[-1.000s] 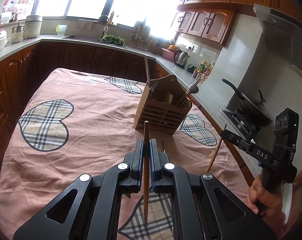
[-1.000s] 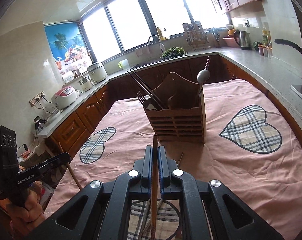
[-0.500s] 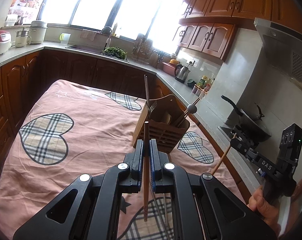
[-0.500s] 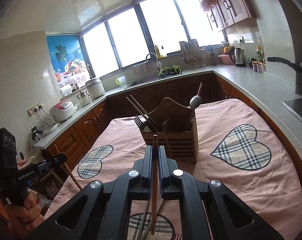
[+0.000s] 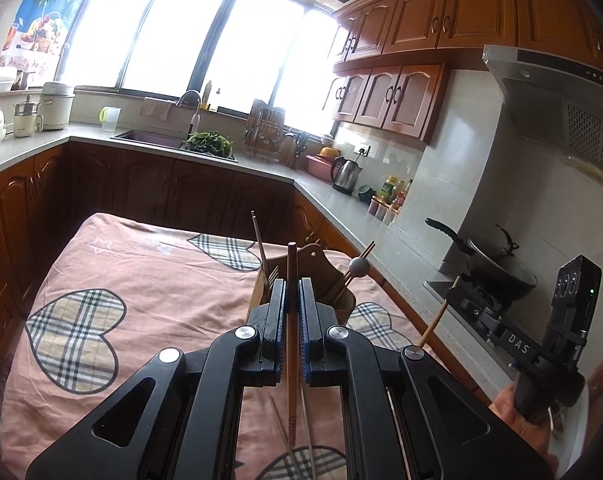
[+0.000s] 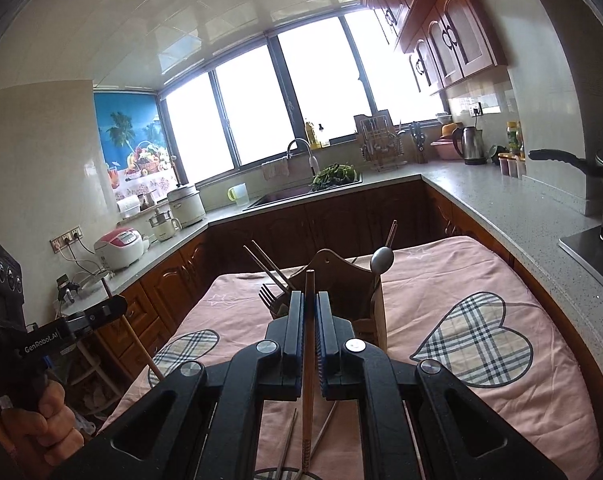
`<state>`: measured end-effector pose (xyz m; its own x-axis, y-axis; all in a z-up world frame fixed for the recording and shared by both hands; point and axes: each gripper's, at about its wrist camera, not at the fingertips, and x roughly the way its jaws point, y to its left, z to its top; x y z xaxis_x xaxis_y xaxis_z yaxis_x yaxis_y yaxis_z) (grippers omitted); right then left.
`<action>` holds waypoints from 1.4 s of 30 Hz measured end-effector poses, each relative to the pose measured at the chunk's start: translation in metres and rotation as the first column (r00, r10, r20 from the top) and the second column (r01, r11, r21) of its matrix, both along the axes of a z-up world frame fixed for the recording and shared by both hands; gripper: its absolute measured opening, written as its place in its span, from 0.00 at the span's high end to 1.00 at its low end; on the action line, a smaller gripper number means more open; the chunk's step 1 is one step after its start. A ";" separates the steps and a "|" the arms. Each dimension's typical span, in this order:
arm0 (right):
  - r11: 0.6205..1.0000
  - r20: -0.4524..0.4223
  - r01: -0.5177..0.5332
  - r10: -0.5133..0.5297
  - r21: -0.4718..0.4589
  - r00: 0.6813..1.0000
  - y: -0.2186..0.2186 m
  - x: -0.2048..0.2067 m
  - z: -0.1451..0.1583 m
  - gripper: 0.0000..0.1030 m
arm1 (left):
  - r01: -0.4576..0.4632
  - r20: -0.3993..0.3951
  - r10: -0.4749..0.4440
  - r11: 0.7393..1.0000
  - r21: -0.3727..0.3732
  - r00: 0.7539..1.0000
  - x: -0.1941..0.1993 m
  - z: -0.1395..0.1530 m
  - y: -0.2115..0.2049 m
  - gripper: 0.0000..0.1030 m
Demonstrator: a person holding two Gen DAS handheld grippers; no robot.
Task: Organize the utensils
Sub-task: 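Lift and carry the wooden chopstick with the left tool while the right tool carries its chopstick to the holder, then lower the chopstick into the holder and open the left tool while the right tool releases its chopstick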
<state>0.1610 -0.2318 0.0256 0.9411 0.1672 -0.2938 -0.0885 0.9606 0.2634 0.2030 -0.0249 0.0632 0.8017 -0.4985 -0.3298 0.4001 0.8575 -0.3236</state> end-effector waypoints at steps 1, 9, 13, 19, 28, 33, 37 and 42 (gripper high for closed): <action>1.000 0.009 0.003 -0.003 -0.001 1.000 -0.002 0.002 0.002 0.95 | 0.000 0.009 0.000 1.000 0.000 1.000 0.002 0.003 -0.002 0.95; 0.999 0.083 0.033 -0.031 -0.012 0.996 -0.012 0.017 0.025 0.95 | -0.002 0.064 0.003 1.000 -0.008 0.998 0.029 0.024 -0.016 0.95; 0.999 0.116 0.049 -0.047 -0.011 0.992 -0.019 0.029 0.035 0.95 | -0.023 0.084 0.026 0.999 -0.035 0.996 0.047 0.033 -0.020 0.95; 0.997 0.164 0.071 -0.068 -0.010 0.984 -0.027 0.054 0.050 0.95 | -0.045 0.118 0.052 0.997 -0.064 0.992 0.076 0.045 -0.028 0.95; 0.994 0.198 0.103 -0.097 -0.020 0.975 -0.034 0.093 0.052 0.95 | -0.118 0.155 0.135 0.986 -0.115 0.979 0.117 0.046 -0.041 0.95; 0.993 0.187 0.113 -0.107 -0.025 0.976 -0.035 0.112 0.038 0.95 | -0.154 0.180 0.169 0.984 -0.093 0.969 0.133 0.025 -0.054 0.95; 0.993 0.168 0.113 -0.106 -0.027 0.980 -0.034 0.125 0.017 0.95 | -0.161 0.176 0.170 0.985 -0.059 0.970 0.144 0.002 -0.066 0.95; 0.995 0.133 0.099 -0.094 -0.032 0.987 -0.032 0.134 -0.013 0.95 | -0.153 0.136 0.156 0.988 -0.030 0.978 0.154 -0.023 -0.074 0.95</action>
<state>0.2949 -0.2639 0.0127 0.9830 0.0651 -0.1716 -0.0264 0.9755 0.2184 0.3574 -0.0986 0.0401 0.9066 -0.3701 -0.2025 0.3049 0.9065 -0.2920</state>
